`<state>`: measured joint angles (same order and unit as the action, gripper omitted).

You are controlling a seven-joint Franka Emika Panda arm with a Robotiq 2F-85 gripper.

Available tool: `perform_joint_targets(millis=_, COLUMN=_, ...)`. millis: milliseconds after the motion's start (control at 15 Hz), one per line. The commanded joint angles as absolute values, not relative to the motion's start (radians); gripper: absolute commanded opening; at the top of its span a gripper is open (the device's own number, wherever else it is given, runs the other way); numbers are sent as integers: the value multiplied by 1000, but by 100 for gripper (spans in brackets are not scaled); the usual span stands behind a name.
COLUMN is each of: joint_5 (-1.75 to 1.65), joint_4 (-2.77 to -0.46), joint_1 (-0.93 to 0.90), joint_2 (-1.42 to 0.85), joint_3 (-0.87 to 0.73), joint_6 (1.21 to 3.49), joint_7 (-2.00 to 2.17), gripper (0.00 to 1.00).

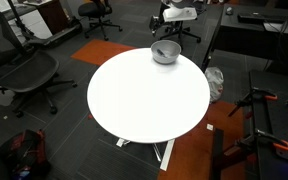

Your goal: Put the marker in the bowl

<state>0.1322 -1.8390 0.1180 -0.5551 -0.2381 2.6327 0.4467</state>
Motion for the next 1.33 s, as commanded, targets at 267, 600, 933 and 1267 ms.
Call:
perform_joint_targets(millis=267, joint_5=104, joint_4=-2099, joint_1=77, joint_2=-265, joint_3=-248, joint_6=2610, joint_7=458, gripper=100)
perform_joint_targets(millis=600, joint_5=52, joint_4=-2220, joint_1=65, joint_2=-134, joint_3=-240, joint_6=2571, joint_7=497, gripper=100)
perform_joint_targets(millis=933, joint_5=50, joint_4=-2232, joint_1=85, joint_2=-137, joint_3=-218, joint_6=2594, joint_7=468, gripper=100)
perform_joint_targets(millis=1267, joint_5=49, joint_4=-2245, joint_1=86, joint_2=-124, joint_3=-215, joint_6=2594, joint_7=469, gripper=100)
